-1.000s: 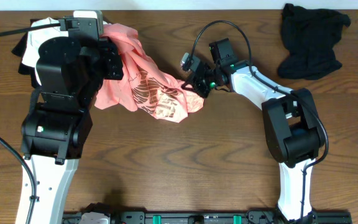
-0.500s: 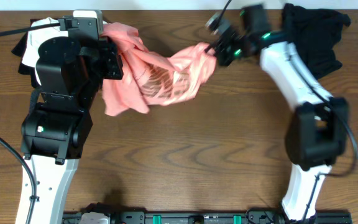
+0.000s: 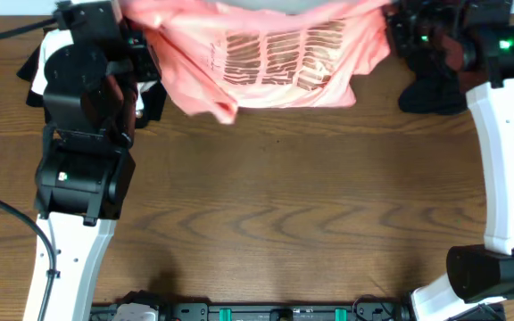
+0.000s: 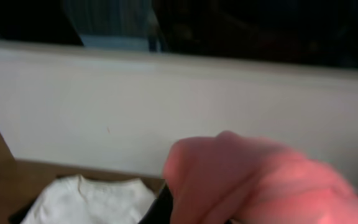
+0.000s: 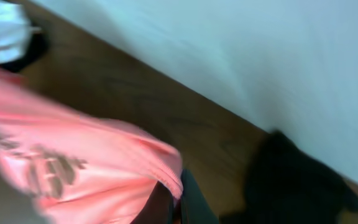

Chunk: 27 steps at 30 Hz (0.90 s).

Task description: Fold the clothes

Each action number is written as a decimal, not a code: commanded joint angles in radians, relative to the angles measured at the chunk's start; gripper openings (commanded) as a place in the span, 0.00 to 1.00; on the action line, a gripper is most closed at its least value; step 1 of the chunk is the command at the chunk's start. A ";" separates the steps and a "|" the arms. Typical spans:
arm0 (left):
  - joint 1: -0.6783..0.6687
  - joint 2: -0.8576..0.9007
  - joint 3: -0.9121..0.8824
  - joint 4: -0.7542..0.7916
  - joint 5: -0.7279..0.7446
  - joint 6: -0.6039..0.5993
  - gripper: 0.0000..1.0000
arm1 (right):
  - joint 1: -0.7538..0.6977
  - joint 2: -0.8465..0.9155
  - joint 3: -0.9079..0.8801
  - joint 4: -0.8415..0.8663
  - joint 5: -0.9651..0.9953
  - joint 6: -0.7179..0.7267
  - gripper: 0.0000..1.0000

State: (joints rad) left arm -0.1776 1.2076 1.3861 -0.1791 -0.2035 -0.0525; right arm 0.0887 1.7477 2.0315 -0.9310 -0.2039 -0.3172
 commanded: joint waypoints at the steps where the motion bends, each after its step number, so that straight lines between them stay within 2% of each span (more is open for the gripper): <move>1: 0.005 0.053 0.012 0.059 -0.079 -0.002 0.06 | -0.031 0.005 0.002 0.002 0.103 0.050 0.01; 10: 0.005 0.243 0.012 0.198 -0.079 0.003 0.06 | -0.066 0.052 0.001 0.091 0.095 0.037 0.01; 14: 0.006 0.325 0.012 0.352 -0.079 0.029 0.06 | -0.066 0.099 0.001 0.167 0.092 0.013 0.01; 21: 0.017 0.368 0.012 0.592 -0.077 0.074 0.06 | -0.084 0.122 0.001 0.306 0.098 0.002 0.01; 23: 0.024 0.386 0.012 0.599 -0.070 0.074 0.06 | -0.090 0.128 0.001 0.329 0.099 0.002 0.01; 27: 0.029 0.436 0.012 0.507 -0.058 0.074 0.06 | -0.103 0.157 0.001 0.328 0.096 0.002 0.01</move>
State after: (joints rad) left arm -0.1661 1.5925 1.3830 0.3607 -0.2447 0.0040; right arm 0.0109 1.8797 2.0262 -0.6006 -0.1341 -0.3031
